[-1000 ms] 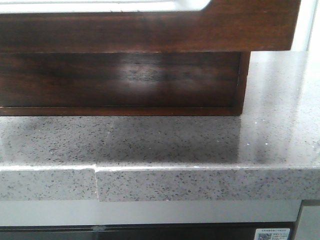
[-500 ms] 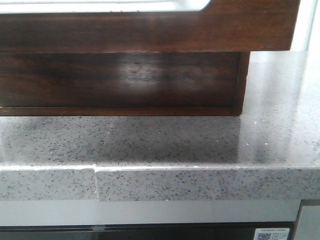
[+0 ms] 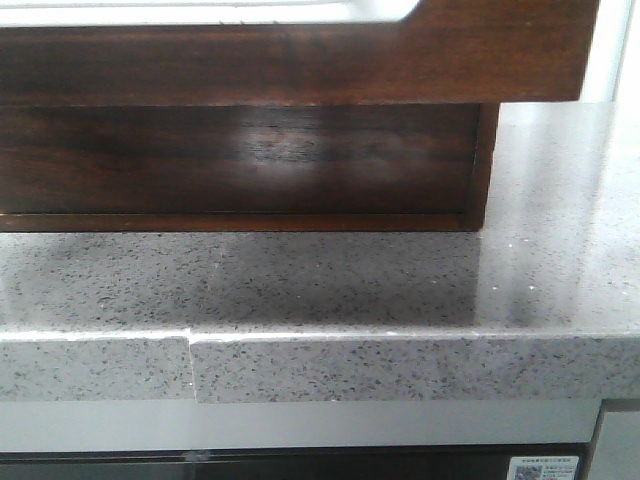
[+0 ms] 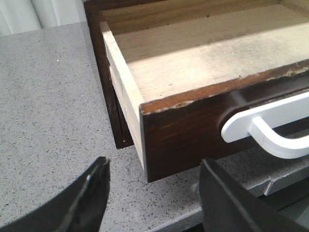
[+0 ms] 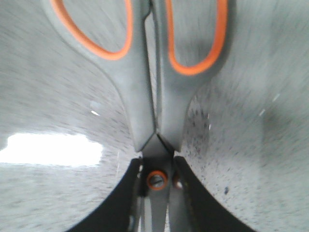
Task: Put scissors in drawer with both arms
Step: 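Lift the scissors with the right gripper and carry them over the drawer, then lower the scissors into the drawer and open the right gripper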
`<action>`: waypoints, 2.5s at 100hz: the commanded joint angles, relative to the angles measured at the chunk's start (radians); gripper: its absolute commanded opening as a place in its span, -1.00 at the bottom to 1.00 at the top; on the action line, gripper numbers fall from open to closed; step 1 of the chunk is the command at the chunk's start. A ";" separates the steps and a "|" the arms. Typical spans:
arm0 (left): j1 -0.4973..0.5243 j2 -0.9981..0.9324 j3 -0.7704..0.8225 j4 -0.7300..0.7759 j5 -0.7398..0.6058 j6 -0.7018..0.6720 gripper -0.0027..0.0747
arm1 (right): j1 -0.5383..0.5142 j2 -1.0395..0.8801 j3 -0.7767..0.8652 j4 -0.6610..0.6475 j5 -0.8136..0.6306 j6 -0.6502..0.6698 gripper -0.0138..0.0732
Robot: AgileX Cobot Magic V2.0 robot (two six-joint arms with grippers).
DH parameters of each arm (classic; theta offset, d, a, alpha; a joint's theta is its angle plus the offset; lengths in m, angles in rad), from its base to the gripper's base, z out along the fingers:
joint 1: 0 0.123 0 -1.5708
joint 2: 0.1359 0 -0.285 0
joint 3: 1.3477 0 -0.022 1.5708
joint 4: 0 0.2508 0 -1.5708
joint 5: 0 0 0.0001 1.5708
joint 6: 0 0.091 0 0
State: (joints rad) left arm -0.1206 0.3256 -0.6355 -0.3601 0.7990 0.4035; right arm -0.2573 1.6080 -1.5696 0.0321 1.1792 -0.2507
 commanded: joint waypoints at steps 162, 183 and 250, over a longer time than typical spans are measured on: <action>-0.008 0.012 -0.034 -0.019 -0.082 -0.010 0.07 | 1.063 -0.005 -0.243 -0.269 0.118 -0.420 -0.64; -0.008 0.012 -0.034 -0.019 -0.082 -0.010 0.07 | 1.063 -0.005 -0.243 -0.273 0.120 -0.420 -0.11; -0.008 0.012 -0.034 -0.016 -0.082 -0.010 0.07 | 0.804 -0.309 -0.202 0.145 0.026 -0.326 0.00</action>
State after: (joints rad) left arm -0.1206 0.3256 -0.6355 -0.3601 0.7911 0.4035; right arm 0.6504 1.3873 -1.8229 0.0754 1.2656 -0.5816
